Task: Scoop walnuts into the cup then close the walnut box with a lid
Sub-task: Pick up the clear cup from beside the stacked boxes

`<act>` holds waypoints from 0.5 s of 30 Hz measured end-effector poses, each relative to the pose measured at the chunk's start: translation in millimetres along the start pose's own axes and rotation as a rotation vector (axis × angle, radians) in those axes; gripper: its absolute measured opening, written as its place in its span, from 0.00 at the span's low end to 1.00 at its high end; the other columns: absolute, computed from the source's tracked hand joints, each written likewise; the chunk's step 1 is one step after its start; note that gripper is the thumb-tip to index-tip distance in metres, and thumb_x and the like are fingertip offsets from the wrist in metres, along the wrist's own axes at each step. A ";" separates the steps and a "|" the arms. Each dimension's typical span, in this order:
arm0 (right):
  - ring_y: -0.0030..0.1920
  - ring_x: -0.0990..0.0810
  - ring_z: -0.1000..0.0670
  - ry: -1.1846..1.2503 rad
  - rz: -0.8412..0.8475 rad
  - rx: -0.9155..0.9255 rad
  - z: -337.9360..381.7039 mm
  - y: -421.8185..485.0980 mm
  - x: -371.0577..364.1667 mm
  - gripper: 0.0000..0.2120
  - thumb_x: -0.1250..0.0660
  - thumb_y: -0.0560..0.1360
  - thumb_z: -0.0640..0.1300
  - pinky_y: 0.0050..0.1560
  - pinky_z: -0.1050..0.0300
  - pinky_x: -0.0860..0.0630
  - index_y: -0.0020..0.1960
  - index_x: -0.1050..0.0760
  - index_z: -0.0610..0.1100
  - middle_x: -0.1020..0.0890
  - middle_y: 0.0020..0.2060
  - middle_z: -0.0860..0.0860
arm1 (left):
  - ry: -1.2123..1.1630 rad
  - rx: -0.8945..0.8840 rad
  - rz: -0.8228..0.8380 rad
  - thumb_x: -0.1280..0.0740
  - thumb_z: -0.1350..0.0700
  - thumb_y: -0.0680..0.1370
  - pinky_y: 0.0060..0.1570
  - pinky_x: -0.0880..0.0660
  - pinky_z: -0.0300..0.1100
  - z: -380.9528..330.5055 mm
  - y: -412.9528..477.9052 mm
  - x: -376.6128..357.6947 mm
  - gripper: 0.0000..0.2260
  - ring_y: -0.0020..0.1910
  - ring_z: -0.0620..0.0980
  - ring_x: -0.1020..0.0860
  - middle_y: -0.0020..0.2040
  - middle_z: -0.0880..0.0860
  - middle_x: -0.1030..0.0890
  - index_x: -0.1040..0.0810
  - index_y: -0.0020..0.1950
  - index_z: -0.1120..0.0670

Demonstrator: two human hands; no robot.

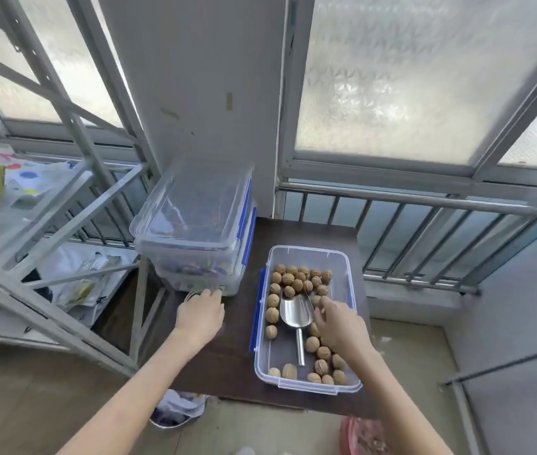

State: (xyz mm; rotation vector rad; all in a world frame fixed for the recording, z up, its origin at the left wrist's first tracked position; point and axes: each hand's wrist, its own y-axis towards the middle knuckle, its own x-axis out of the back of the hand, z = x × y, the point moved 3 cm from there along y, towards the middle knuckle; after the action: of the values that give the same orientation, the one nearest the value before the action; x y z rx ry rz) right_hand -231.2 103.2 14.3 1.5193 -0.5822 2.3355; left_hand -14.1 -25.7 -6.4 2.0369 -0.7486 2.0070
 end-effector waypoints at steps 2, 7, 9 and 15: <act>0.49 0.21 0.39 -0.008 0.032 -0.023 -6.3 1.4 -11.5 0.12 0.48 0.79 0.48 0.41 0.51 0.30 0.44 0.31 0.42 0.18 0.48 0.42 | 0.013 0.033 0.019 0.47 0.53 0.82 0.47 0.25 0.51 5.0 0.3 -6.9 0.13 0.57 0.58 0.23 0.58 0.57 0.24 0.30 0.61 0.57; 0.51 0.21 0.39 -0.011 0.157 -0.076 -24.3 4.8 -54.1 0.08 0.46 0.78 0.46 0.41 0.52 0.31 0.43 0.33 0.44 0.18 0.50 0.42 | -0.022 0.109 0.063 0.44 0.50 0.81 0.49 0.25 0.53 18.0 2.6 -29.1 0.16 0.60 0.58 0.26 0.62 0.58 0.27 0.33 0.64 0.58; 0.51 0.21 0.40 -0.006 0.196 -0.088 -28.1 6.9 -68.0 0.06 0.46 0.77 0.45 0.42 0.52 0.31 0.43 0.35 0.45 0.19 0.52 0.43 | -0.035 0.149 0.058 0.42 0.48 0.80 0.50 0.25 0.53 25.2 6.6 -34.4 0.20 0.61 0.59 0.27 0.65 0.59 0.29 0.36 0.67 0.59; 0.58 0.24 0.38 -0.018 0.349 -0.217 -32.0 18.9 -106.9 0.11 0.45 0.78 0.46 0.54 0.49 0.27 0.54 0.30 0.41 0.22 0.58 0.40 | -0.194 0.290 0.136 0.29 0.42 0.71 0.58 0.26 0.56 62.2 34.1 -63.7 0.45 0.66 0.64 0.30 0.72 0.63 0.39 0.53 0.76 0.55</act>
State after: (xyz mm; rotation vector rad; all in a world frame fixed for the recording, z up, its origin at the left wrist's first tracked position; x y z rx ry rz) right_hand -222.7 99.5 -98.5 1.4337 -1.1467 2.4044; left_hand 27.2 -69.9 -80.0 2.4334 -0.6812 2.1185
